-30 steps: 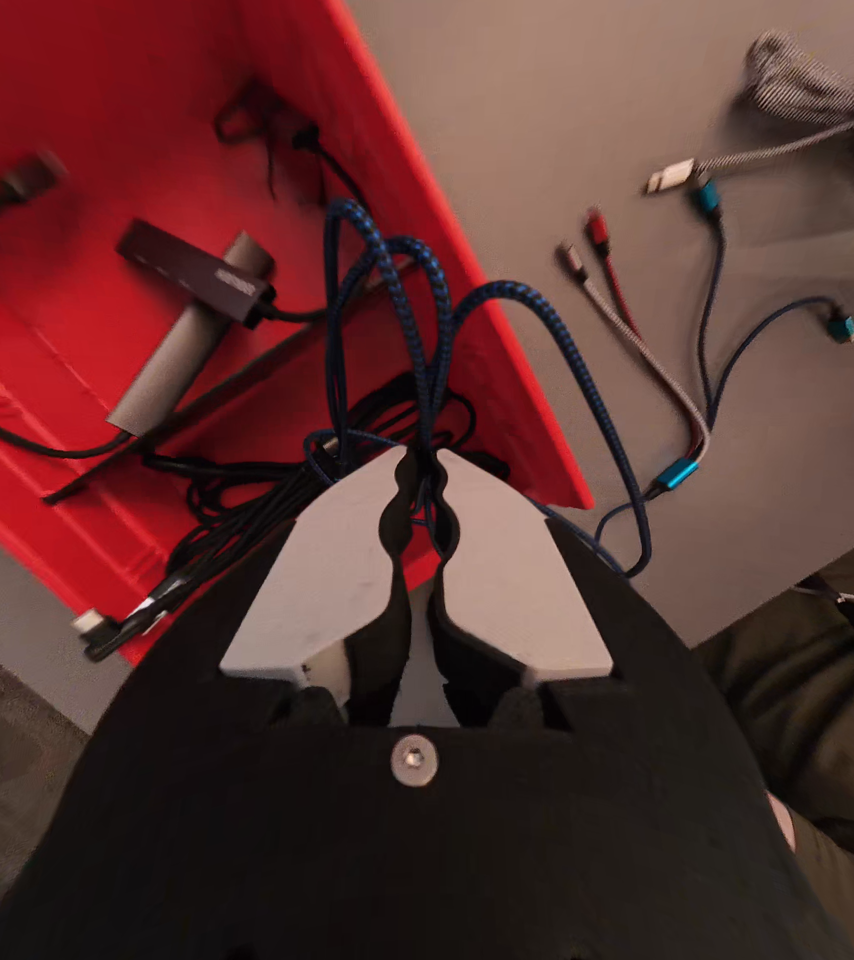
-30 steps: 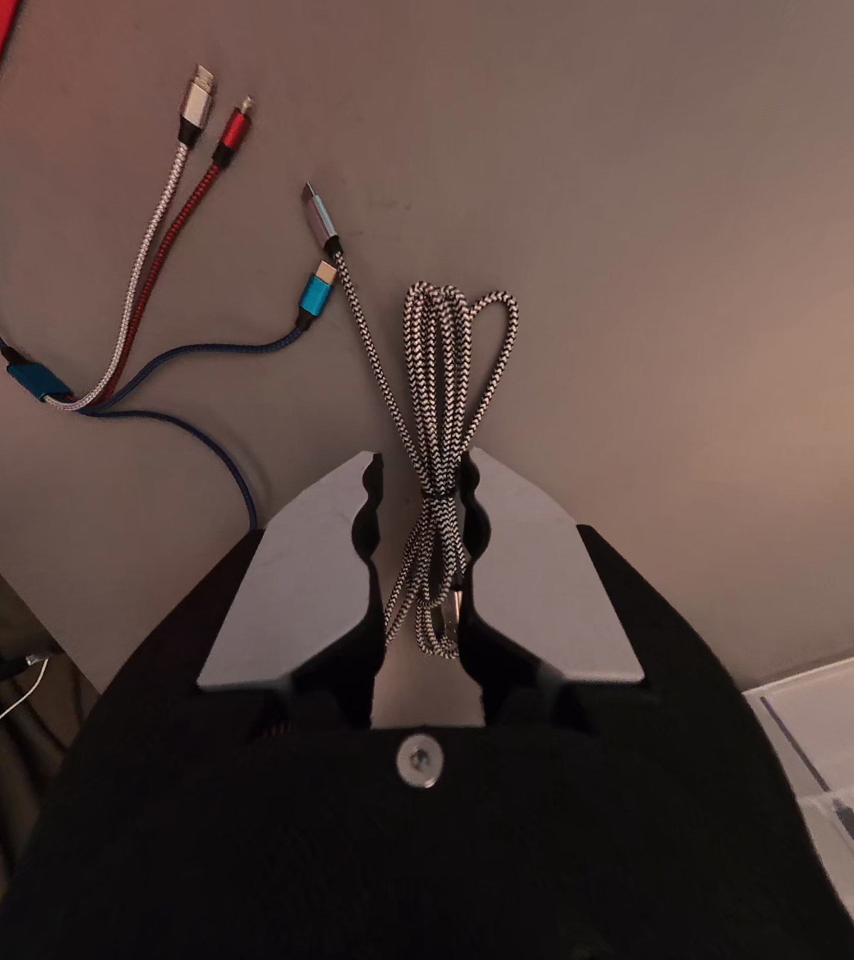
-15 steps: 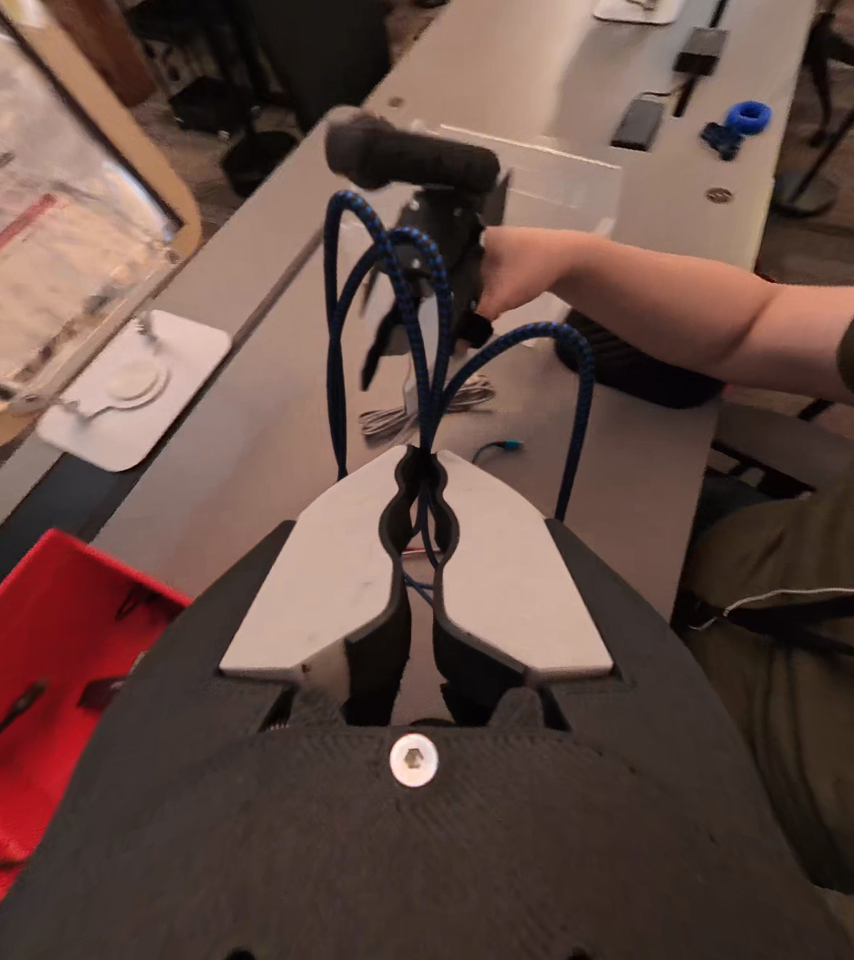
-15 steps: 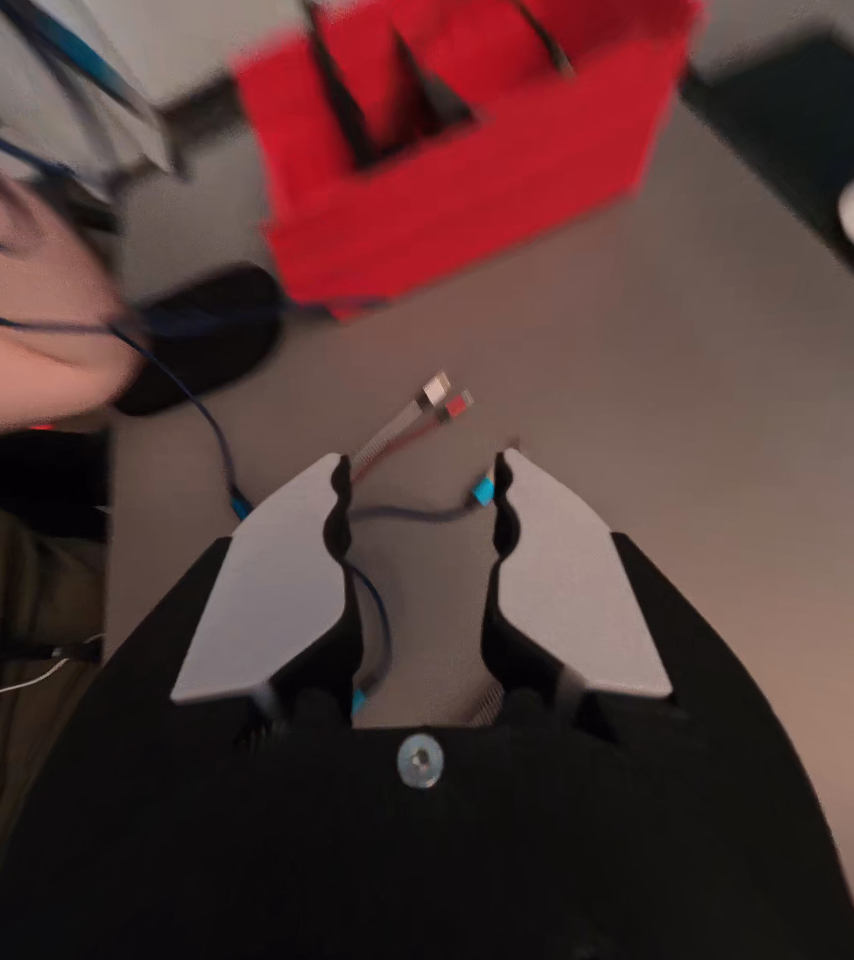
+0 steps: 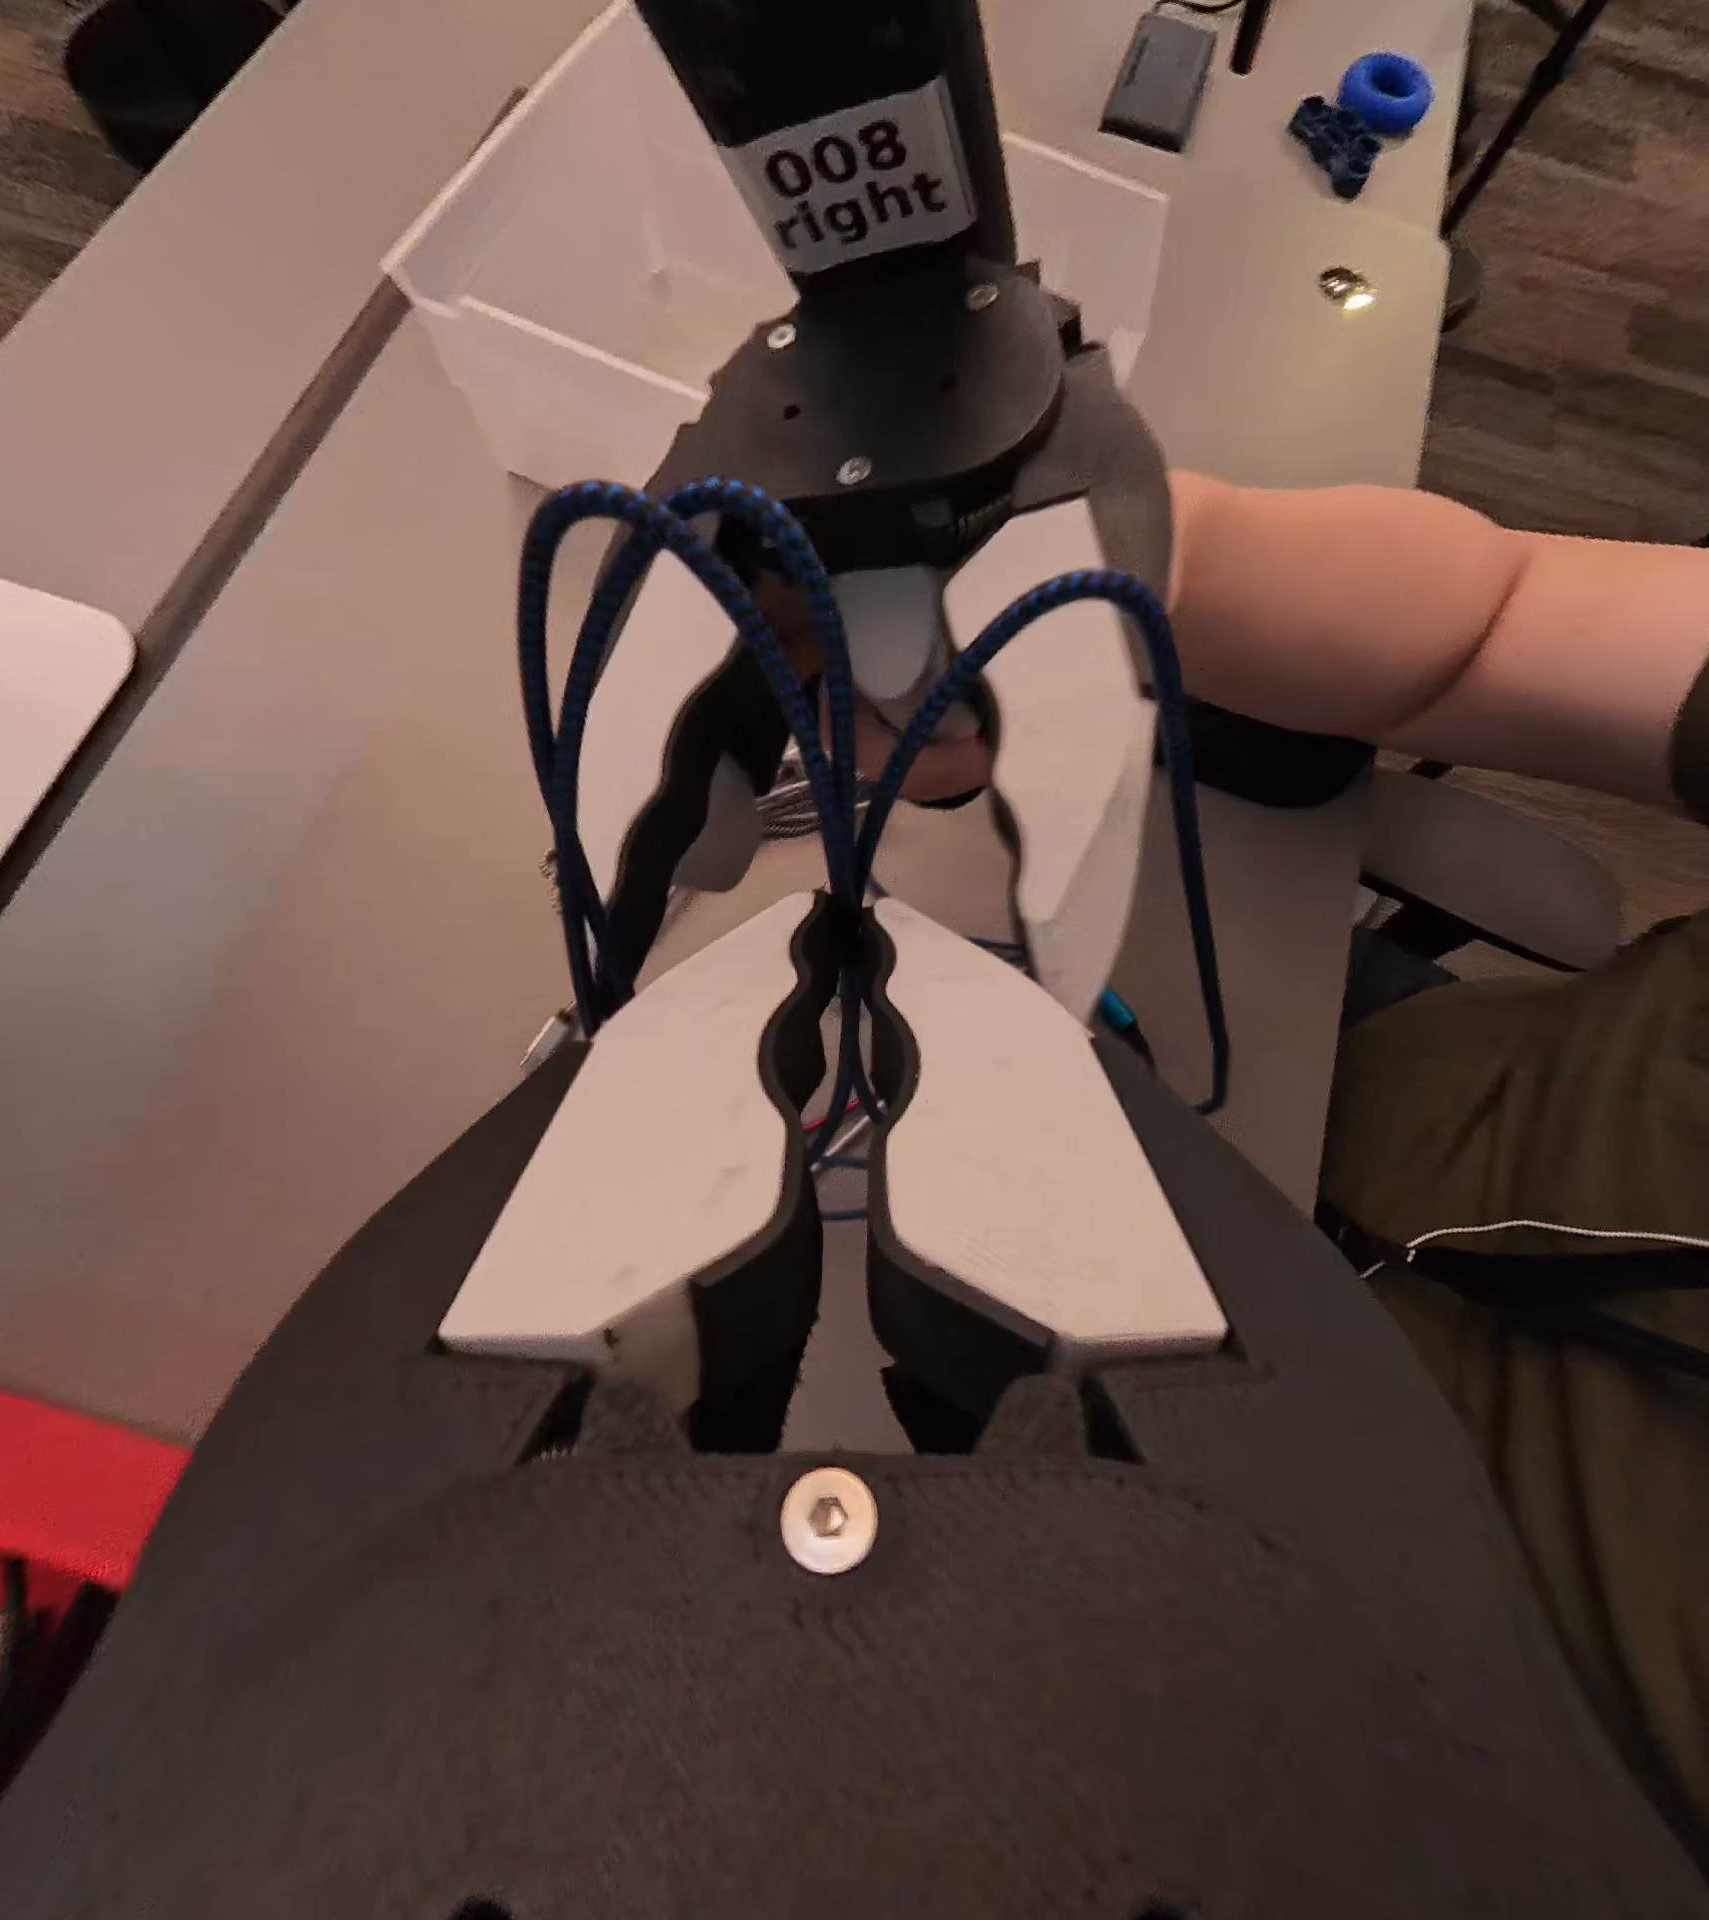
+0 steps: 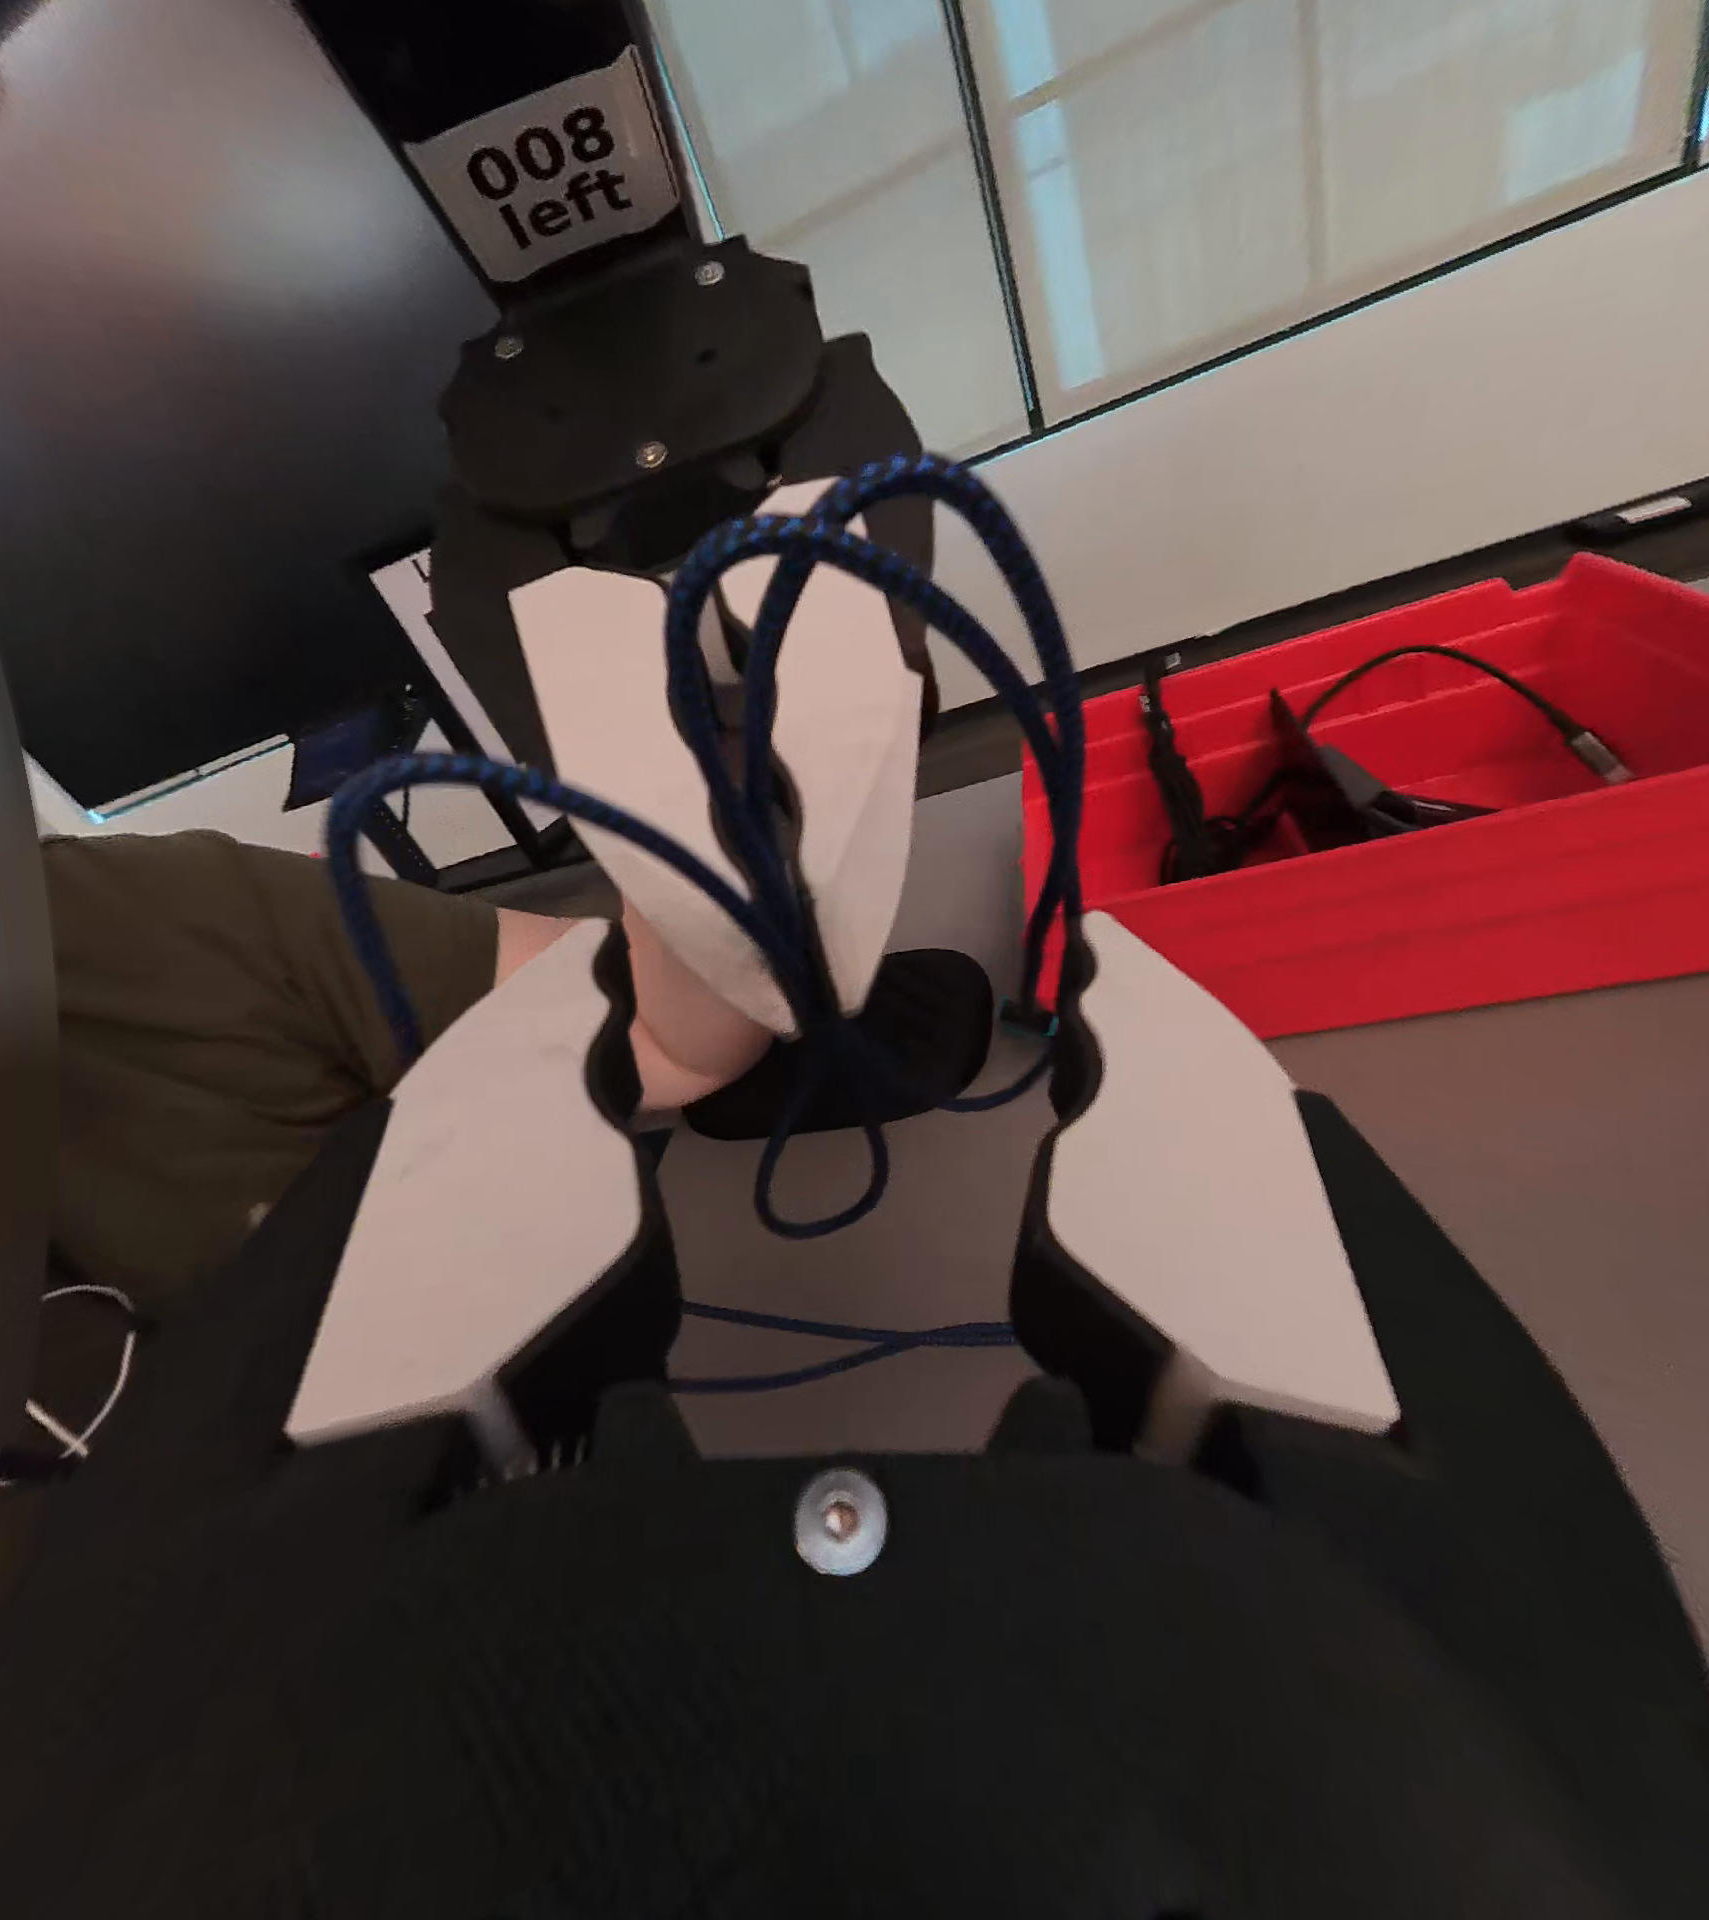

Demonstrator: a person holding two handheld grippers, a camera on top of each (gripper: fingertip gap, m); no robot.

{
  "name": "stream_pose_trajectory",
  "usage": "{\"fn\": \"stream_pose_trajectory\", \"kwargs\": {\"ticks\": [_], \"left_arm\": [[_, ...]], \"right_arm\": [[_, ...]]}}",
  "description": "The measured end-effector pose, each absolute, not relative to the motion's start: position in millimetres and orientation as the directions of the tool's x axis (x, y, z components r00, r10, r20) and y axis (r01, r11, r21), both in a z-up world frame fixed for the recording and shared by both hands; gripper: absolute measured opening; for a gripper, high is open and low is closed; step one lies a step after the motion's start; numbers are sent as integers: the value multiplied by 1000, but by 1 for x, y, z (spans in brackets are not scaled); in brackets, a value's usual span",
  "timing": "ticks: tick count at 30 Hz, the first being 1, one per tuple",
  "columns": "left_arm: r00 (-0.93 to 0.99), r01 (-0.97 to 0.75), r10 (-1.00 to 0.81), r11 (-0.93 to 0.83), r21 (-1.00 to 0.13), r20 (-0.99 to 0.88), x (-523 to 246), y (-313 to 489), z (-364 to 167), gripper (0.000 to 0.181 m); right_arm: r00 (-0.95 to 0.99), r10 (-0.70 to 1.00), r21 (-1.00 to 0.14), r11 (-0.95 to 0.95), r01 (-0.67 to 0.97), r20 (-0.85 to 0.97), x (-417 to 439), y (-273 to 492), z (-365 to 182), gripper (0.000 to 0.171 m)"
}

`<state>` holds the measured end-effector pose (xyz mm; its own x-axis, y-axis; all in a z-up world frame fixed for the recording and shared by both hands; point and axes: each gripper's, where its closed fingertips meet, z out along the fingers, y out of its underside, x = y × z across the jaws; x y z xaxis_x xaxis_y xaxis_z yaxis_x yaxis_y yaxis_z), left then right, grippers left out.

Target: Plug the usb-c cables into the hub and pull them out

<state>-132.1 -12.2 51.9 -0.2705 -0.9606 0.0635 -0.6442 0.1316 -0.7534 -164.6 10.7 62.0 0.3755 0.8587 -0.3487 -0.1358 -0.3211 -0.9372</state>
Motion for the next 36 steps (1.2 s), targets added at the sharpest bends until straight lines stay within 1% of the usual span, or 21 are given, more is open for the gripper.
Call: {"fn": "stream_pose_trajectory", "kwargs": {"ticks": [2,3,5,6,7,9,11,12,14,16,17,18,22,25,26,28,29,31,33,36], "left_arm": [[-294,-638,-952,125,-760,89,-129,-15,51,2],[-290,-638,-953,123,-760,89,-129,-12,50,3],[-285,-632,-953,107,-768,102,-130,-8,53,2],[-282,-625,-951,83,-776,125,-133,-6,58,2],[-271,-609,-951,50,-791,149,-135,-3,65,11],[-228,-562,-960,-8,-827,164,-142,11,80,14],[-186,-541,-968,-45,-840,171,-155,26,90,22],[-159,-536,-972,-62,-842,173,-163,35,94,23],[-74,-529,-984,-100,-843,163,-179,57,98,23],[29,-533,-989,-137,-835,144,-196,80,98,23],[79,-536,-987,-160,-829,139,-205,91,97,23],[134,-543,-982,-186,-819,134,-214,103,95,24],[362,-584,-928,-302,-754,91,-253,151,76,29],[439,-630,-888,-413,-657,138,-281,171,49,33],[469,-652,-870,-456,-607,150,-293,176,37,35],[538,-695,-836,-514,-502,111,-320,189,14,38],[555,-711,-827,-526,-466,86,-331,195,5,38],[540,-734,-837,-522,-434,93,-339,200,-6,35],[475,-781,-875,-467,-415,90,-336,202,-16,33],[334,-890,-941,-298,-344,-49,-336,209,-39,36]], "right_arm": [[357,869,-939,-312,-141,-342,-164,9,62,69],[326,887,-945,-303,-125,-328,-165,4,63,49],[355,891,-958,-281,-61,-284,-162,4,57,29],[374,892,-964,-264,-27,-255,-159,4,54,12],[390,891,-968,-251,-2,-232,-155,4,52,4],[486,838,-948,-312,55,-248,-142,16,37,4],[680,698,-883,-442,160,-226,-115,37,2,4],[757,628,-835,-504,220,-179,-100,44,-18,4],[846,531,-696,-629,347,-59,-73,48,-58,4],[877,477,-523,-734,433,56,-51,43,-92,4],[879,470,-452,-770,451,76,-46,39,-106,5],[878,474,-408,-791,456,63,-48,36,-117,4],[865,498,-306,-816,491,60,-56,32,-147,9],[856,516,-238,-828,509,36,-61,24,-159,13],[856,517,-230,-832,505,10,-64,21,-160,14],[856,516,-236,-836,495,-29,-67,18,-155,27],[854,517,-247,-836,491,-53,-68,17,-150,33],[847,523,-291,-829,478,-100,-71,14,-135,36],[845,520,-360,-818,449,-127,-72,16,-116,37],[837,517,-451,-799,398,-179,-72,16,-92,37]]}}
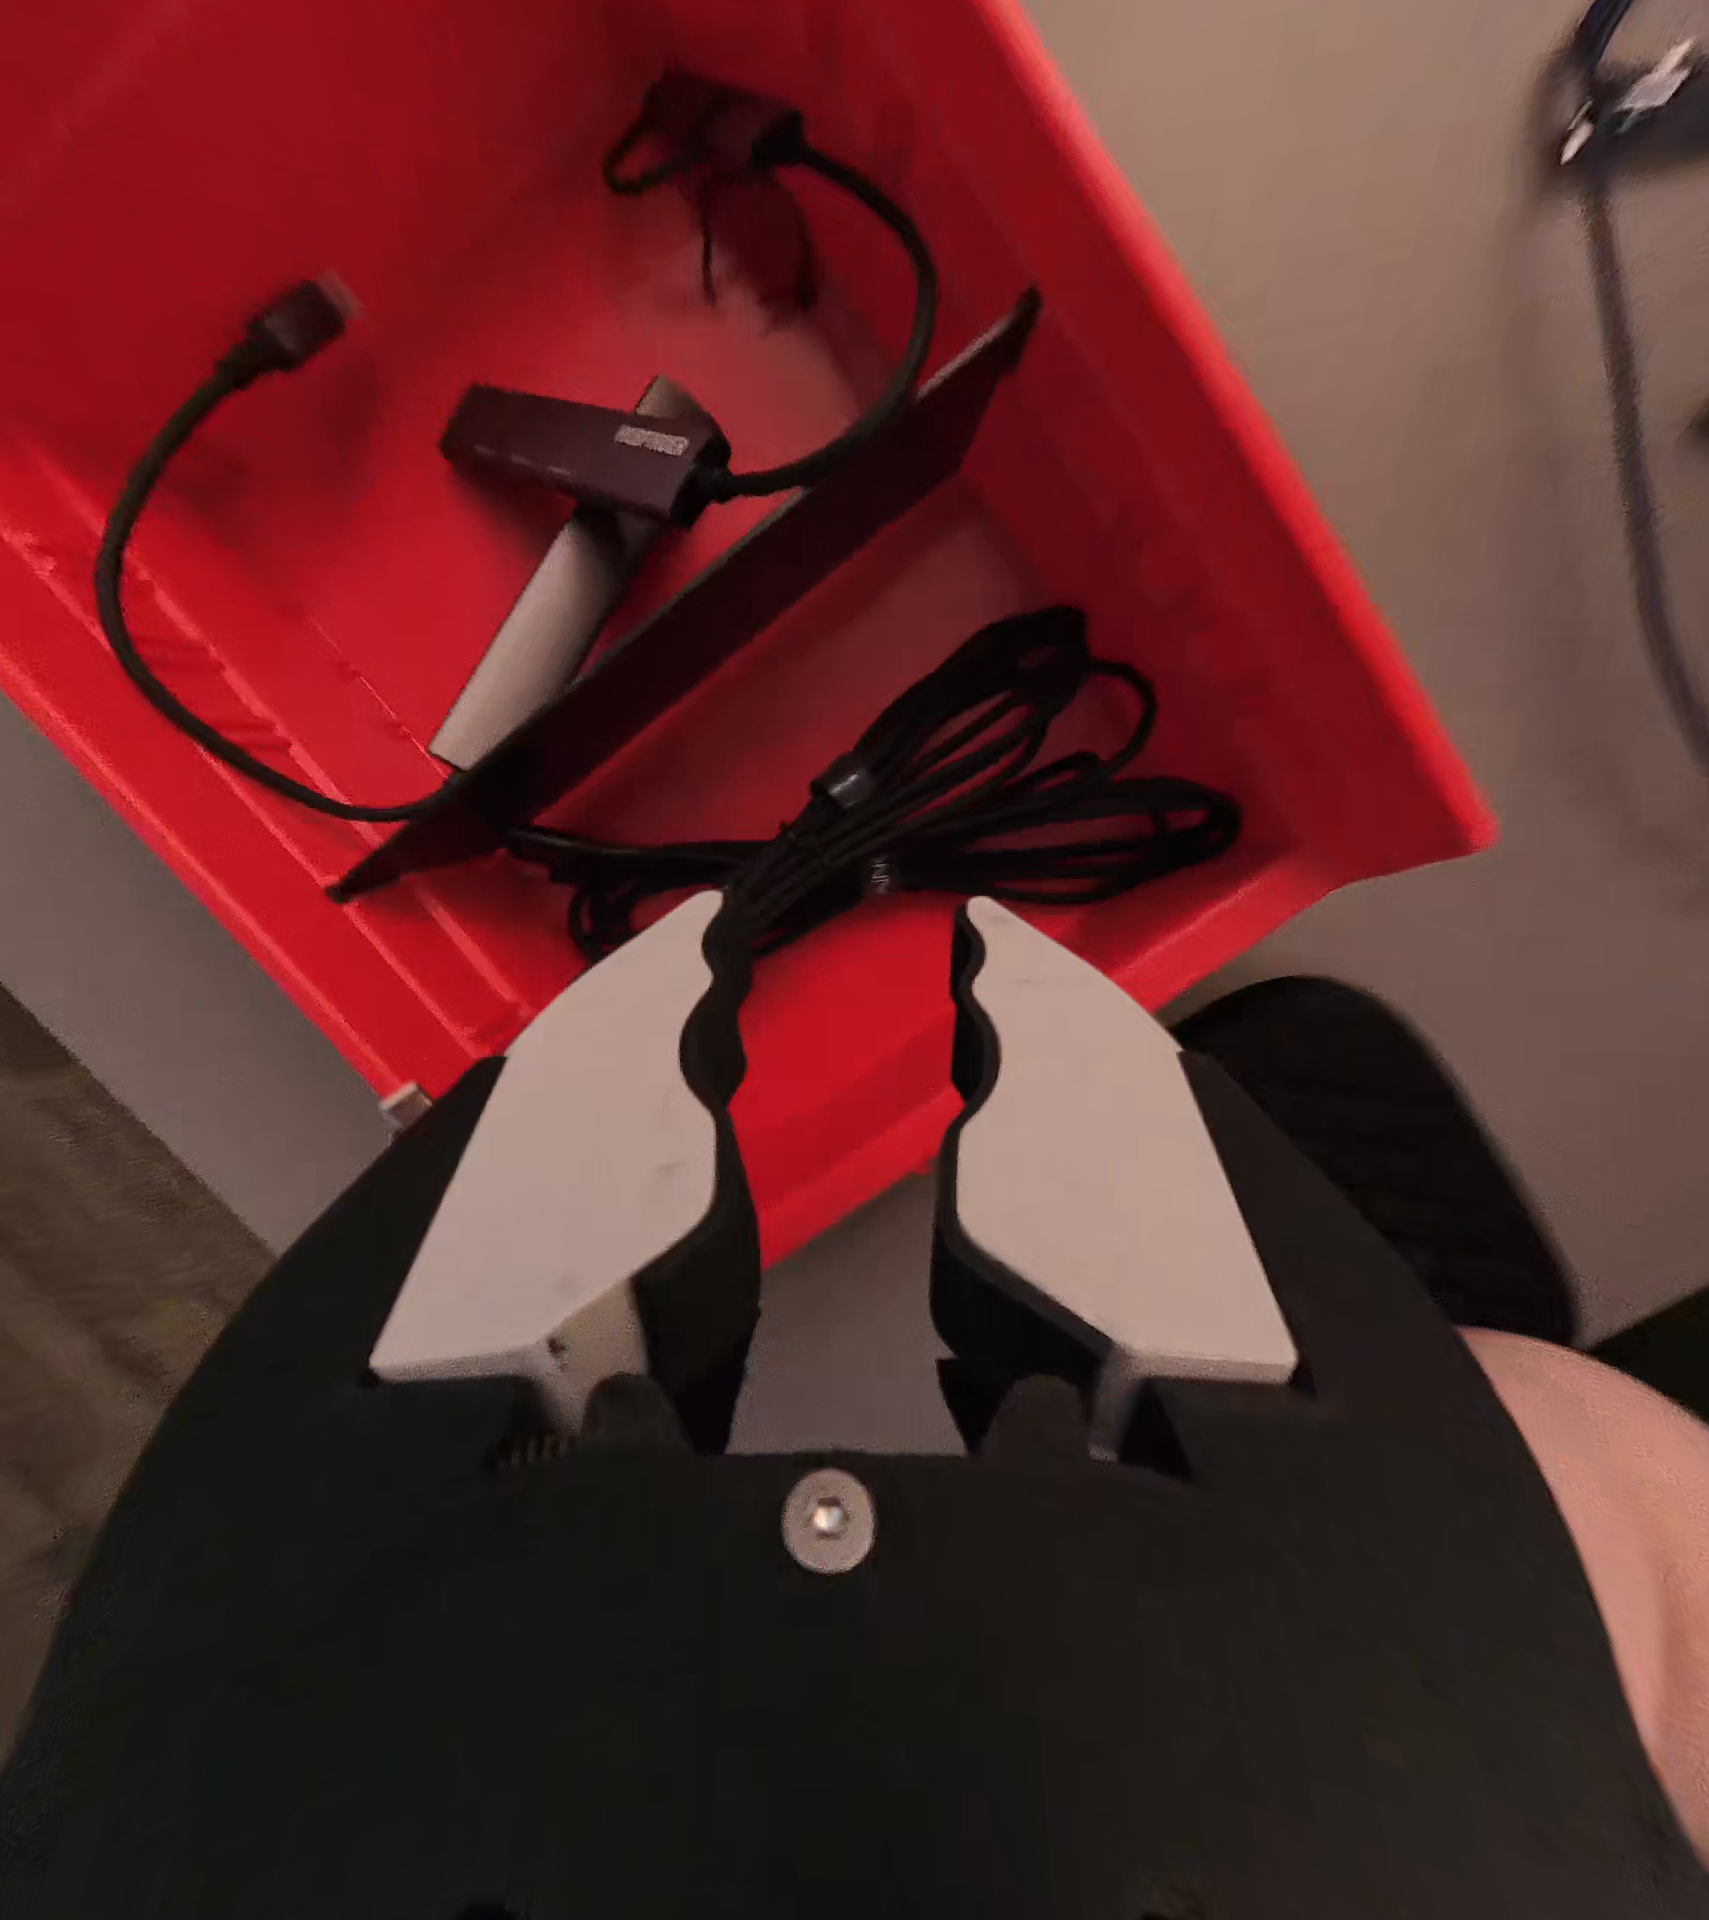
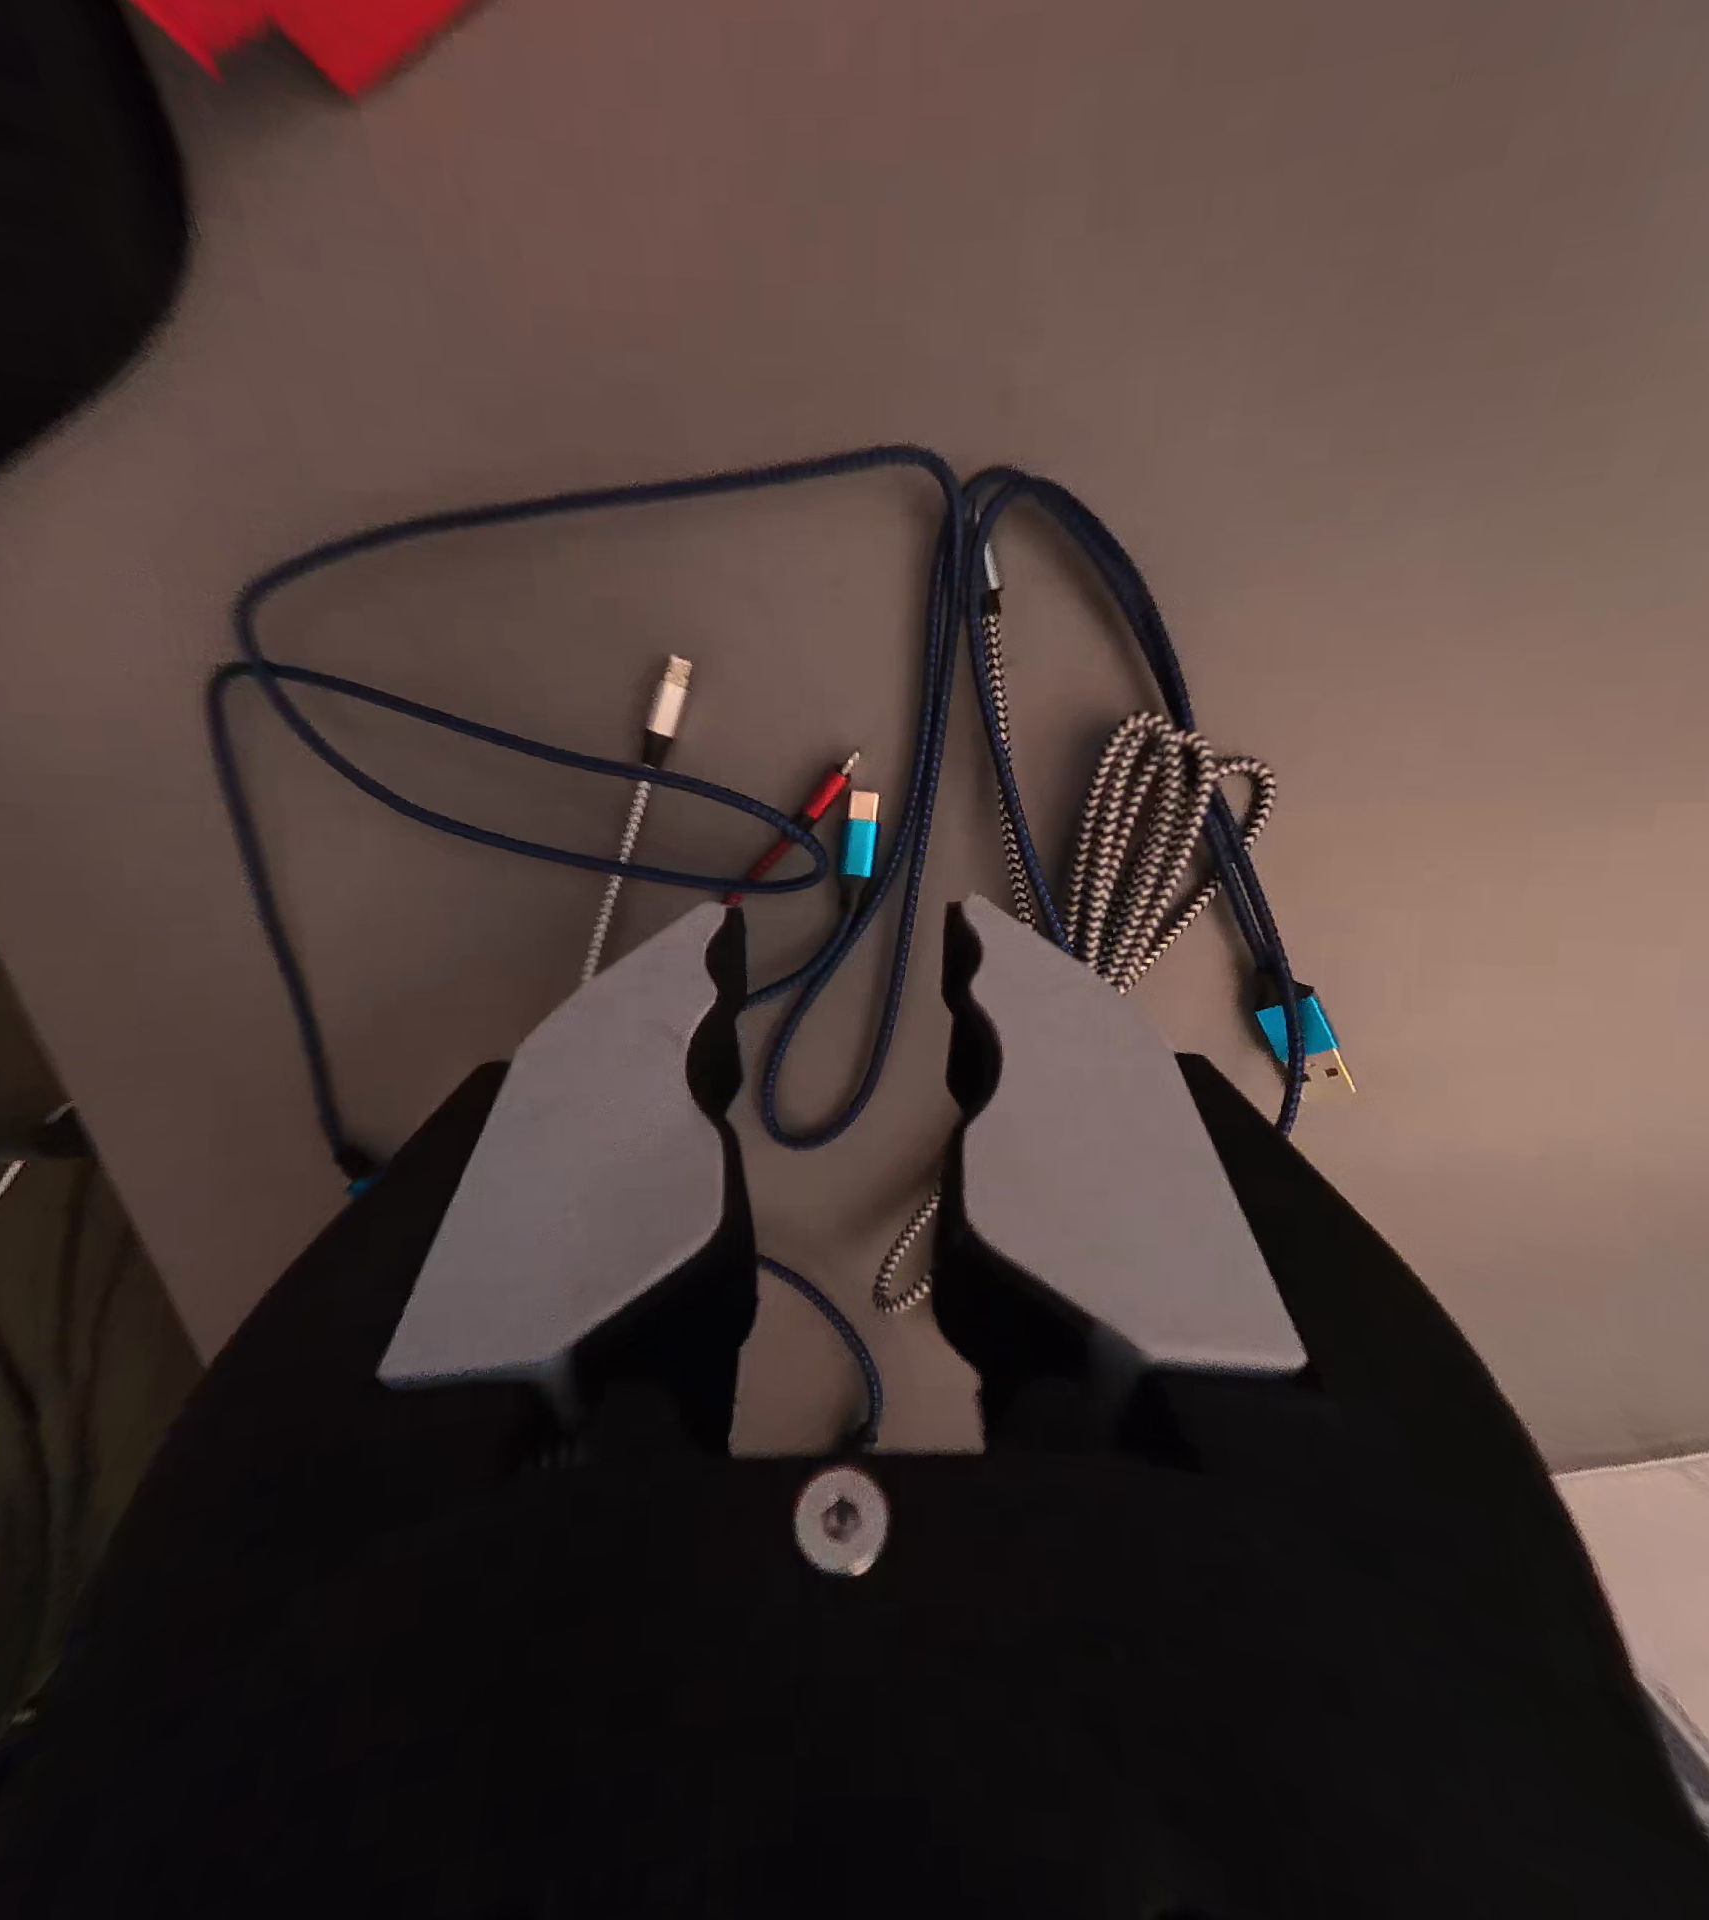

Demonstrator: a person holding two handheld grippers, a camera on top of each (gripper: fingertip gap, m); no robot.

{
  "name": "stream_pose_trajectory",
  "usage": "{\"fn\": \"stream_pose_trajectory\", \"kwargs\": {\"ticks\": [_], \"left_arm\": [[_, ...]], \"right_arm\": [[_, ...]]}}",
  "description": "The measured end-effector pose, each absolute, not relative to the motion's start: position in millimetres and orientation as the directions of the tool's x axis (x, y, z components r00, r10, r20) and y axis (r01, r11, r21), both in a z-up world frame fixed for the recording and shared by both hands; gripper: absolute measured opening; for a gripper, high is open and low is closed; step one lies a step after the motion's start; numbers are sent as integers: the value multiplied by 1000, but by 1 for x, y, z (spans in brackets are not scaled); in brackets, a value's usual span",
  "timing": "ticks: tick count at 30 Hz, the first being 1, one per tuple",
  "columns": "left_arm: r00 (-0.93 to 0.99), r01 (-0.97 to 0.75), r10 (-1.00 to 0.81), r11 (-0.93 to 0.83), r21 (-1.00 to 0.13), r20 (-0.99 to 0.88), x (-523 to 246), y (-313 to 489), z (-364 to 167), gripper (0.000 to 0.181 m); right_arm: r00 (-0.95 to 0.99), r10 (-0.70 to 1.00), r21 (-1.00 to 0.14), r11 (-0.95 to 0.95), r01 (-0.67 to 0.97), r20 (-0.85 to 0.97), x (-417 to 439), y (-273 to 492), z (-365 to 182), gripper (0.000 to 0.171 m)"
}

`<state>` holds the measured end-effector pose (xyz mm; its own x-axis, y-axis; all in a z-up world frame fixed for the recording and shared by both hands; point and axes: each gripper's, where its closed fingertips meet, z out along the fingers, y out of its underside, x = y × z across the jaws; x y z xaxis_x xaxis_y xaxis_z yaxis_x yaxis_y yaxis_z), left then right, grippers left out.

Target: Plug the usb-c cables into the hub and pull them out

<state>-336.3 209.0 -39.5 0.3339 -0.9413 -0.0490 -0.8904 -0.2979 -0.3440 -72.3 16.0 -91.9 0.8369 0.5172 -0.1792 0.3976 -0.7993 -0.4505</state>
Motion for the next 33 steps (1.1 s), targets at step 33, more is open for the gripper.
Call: {"fn": "stream_pose_trajectory", "kwargs": {"ticks": [33], "left_arm": [[174,-755,-974,-38,-655,-145,-249,250,-26,6]], "right_arm": [[840,525,-504,-768,395,-141,-56,19,-81,39]]}}
